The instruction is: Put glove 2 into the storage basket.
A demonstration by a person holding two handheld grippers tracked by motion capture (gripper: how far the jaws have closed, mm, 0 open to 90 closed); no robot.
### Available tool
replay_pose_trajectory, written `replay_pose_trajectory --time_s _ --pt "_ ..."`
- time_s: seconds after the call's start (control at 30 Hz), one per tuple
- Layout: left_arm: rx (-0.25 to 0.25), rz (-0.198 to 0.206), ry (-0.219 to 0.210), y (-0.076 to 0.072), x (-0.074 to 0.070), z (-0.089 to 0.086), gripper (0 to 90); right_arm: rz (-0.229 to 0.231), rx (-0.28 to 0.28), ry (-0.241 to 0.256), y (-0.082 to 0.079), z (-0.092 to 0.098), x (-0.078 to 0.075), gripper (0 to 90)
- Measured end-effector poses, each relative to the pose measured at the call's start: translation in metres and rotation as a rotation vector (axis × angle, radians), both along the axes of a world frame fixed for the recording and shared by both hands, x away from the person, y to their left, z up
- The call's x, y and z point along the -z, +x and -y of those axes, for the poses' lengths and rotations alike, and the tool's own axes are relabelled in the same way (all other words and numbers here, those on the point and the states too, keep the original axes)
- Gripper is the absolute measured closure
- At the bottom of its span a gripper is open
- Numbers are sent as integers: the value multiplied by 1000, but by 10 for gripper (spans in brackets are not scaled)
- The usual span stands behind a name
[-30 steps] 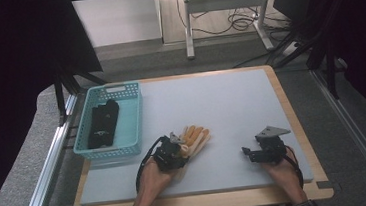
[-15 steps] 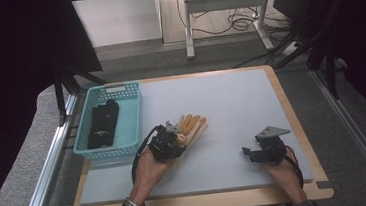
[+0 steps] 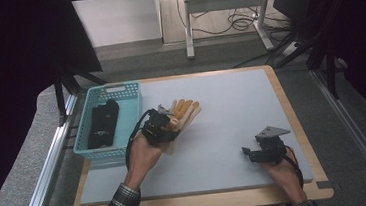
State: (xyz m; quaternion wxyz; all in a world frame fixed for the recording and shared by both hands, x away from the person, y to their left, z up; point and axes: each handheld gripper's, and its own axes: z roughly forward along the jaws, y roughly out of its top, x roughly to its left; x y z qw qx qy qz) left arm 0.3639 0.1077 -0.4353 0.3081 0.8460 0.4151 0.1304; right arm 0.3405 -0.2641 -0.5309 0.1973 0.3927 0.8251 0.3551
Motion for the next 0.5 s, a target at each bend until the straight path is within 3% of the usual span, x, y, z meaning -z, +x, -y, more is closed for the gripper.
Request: replay_pose_trajectory --time_s 0.5 --pt "-96 17 26 21 -27 -33 639 0 0 0 0 0 0 262"
